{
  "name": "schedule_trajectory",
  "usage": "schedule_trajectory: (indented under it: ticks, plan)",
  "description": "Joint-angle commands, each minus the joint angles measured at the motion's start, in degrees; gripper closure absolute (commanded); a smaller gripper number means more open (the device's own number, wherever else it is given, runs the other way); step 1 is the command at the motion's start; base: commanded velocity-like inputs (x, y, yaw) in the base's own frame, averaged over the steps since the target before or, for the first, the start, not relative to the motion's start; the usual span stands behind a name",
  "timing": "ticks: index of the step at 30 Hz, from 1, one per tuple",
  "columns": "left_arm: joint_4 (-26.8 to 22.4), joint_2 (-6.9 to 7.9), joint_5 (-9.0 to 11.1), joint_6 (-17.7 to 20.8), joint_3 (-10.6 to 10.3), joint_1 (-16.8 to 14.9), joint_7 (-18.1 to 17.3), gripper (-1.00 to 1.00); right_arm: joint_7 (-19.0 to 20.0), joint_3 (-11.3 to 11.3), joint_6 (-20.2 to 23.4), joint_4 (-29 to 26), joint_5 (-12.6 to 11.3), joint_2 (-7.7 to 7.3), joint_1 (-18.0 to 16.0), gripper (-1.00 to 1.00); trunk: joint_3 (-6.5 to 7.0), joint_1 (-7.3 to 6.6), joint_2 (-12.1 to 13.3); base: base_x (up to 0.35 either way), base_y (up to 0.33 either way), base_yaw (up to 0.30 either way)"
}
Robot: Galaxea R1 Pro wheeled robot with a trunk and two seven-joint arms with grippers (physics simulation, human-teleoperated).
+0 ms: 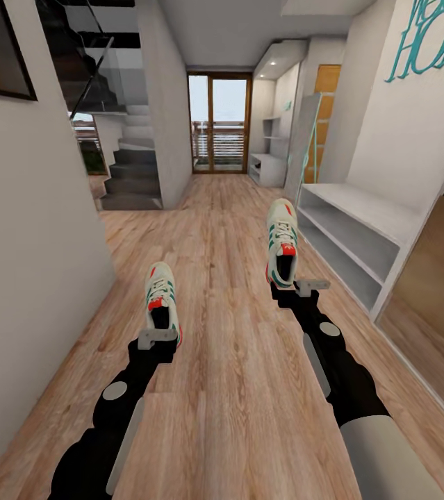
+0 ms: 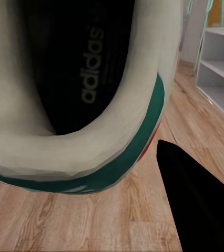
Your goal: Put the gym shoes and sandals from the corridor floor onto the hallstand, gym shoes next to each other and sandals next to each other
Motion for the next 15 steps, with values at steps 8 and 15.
schedule_trajectory:
  ticks: [8,15]
  plan:
    - [-0.08,-0.07,-0.3,0.32,-0.14,-0.03,0.3,1.0,-0.01,0.0,0.32,-0.1,-0.12,0.03,-0.02,1.0,-0.06,0.02,-0.02,0.344,0.002,0.0]
    - [-0.08,-0.08,-0.3,0.32,-0.14,-0.03,0.3,1.0,-0.01,0.0,0.36,-0.1,-0.12,0.03,-0.02,1.0,-0.06,0.02,-0.02,0.345,0.0,0.0]
